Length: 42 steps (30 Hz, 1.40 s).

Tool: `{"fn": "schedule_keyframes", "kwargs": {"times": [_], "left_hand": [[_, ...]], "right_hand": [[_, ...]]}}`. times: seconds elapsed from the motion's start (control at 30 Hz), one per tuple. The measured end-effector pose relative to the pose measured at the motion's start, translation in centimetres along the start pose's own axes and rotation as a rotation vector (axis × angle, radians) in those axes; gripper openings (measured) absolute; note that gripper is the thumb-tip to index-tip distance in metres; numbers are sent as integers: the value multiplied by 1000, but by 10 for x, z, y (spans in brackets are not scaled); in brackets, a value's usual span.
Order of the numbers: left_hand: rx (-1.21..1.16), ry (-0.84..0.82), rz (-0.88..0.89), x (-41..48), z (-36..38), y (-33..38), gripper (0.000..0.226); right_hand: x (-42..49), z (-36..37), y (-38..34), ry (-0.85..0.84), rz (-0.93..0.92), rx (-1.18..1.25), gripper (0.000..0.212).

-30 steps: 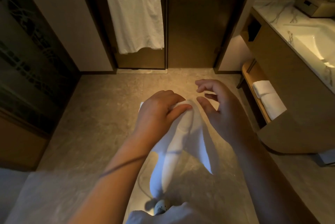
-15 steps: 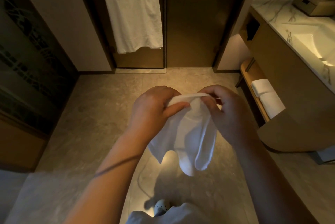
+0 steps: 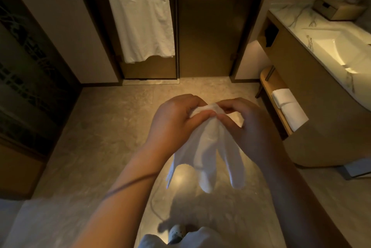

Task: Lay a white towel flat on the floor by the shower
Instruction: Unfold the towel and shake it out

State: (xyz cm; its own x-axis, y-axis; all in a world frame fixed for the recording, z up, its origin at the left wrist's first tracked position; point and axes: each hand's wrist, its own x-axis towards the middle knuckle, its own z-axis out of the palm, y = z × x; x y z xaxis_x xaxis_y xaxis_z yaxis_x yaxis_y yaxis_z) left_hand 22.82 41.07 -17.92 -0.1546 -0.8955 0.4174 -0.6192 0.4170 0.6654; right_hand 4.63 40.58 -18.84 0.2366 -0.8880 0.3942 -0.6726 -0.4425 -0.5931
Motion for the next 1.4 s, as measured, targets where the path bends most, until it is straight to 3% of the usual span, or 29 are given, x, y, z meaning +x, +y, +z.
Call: {"fn": "schedule_keyframes", "kwargs": {"times": [0.07,0.17,0.3,0.47,0.67,0.93,1.1,1.4], "left_hand": [[0,-16,3,-2,2,0,23],[26,-41,19,-4,0,-2,25],[44,-52,15,-7,-4,-5,23],[-50,-25,-126,-12,-7,-6,17],[-366,-15,-361,-23,-19,-7,17],[-415,123,-381,-14,-5,4,8],[-461,183,-437,-10,8,7,9],[-589,187,-508,-14,19,11,11]], "right_hand": [[-1,2,-1,-5,1,12,21],[0,1,2,-161,-24,131,34],[2,4,4,-309,21,210,17],[0,18,-1,-164,-16,151,7],[2,20,-2,82,12,109,8],[4,15,-11,316,102,84,12],[-10,22,-17,176,119,210,12],[-21,38,-18,113,206,471,28]]}}
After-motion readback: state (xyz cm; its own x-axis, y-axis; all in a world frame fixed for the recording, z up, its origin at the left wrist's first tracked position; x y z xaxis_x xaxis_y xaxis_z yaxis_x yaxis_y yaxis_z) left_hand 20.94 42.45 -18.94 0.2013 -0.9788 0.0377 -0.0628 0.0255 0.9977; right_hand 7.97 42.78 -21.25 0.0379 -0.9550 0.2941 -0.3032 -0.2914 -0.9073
